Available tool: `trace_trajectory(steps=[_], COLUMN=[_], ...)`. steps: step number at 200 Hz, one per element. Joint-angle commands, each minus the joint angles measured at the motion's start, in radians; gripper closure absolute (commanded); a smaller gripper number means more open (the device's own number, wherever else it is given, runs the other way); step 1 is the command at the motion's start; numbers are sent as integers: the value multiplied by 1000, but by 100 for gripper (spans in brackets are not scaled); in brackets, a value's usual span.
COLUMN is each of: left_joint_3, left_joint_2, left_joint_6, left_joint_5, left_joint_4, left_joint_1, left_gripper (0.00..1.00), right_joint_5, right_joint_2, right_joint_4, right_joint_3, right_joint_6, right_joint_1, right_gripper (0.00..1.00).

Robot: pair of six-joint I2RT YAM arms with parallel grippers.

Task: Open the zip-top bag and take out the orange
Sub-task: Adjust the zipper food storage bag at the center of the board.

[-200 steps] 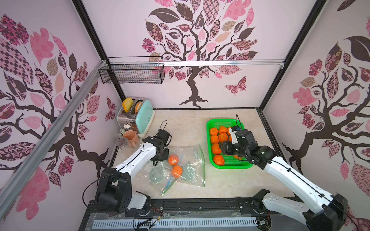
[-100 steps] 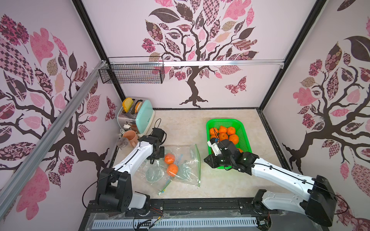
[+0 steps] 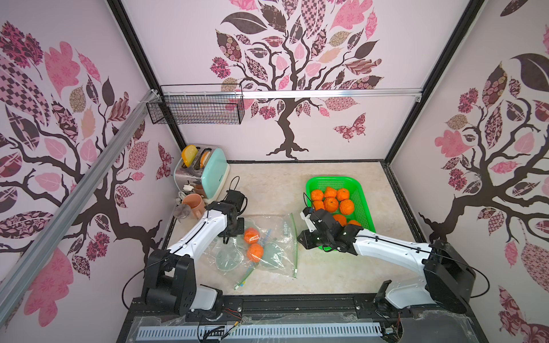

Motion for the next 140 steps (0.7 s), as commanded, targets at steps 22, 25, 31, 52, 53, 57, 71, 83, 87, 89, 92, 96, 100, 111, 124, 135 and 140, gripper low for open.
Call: trace_trajectory(steps=[22,25,31,52,53,57,71,83,87,89,92,96,100,111,124,135,140], left_joint_3=[-11,-12,-12,-17,-18,-15,-16,-19,-19,-19,-18,-19,-18,-19,-19,-18,-18], left_joint_2=[-9,-8,-9,-7,-6,-6,-5,-7,-9,-10,-11,-12,-13,-19,-23,-25,-26], left_joint_6=[6,6,6,7,7,7,8,9,9,9,9,8,9,9,9,10,10], left_joint_5=[10,10,15,39,40,44,52,51,51,51,51,51,52,51,52,55,55], left_joint_4=[16,16,17,23,23,23,24,24,24,24,24,24,24,26,28,29,30], left_joint_1=[4,4,3,4,4,4,4,4,4,4,4,4,4,4,4,4,4], left_gripper=[100,100,100,100,100,100,100,100,100,100,100,100,100,100,100,100,100], right_joint_5=[-69,-85,-112,-144,-145,-152,-166,-199,-207,-213,-216,-220,-226,-245,-263,-254,-247], right_joint_2=[68,73,81,99,100,104,115,123,125,126,127,129,131,135,136,132,131], right_joint_4=[42,49,65,139,143,153,185,231,250,259,278,298,317,370,407,411,415], right_joint_3=[44,44,42,22,22,19,13,0,-7,-10,-15,-22,-31,-53,-72,-78,-79], right_joint_6=[6,8,12,28,28,28,38,48,56,59,65,74,82,97,94,74,65], right_joint_1=[7,8,9,24,25,29,40,46,48,49,49,51,52,55,63,76,82], right_gripper=[73,73,73,73,73,73,73,72,71,71,71,71,70,70,69,69,68])
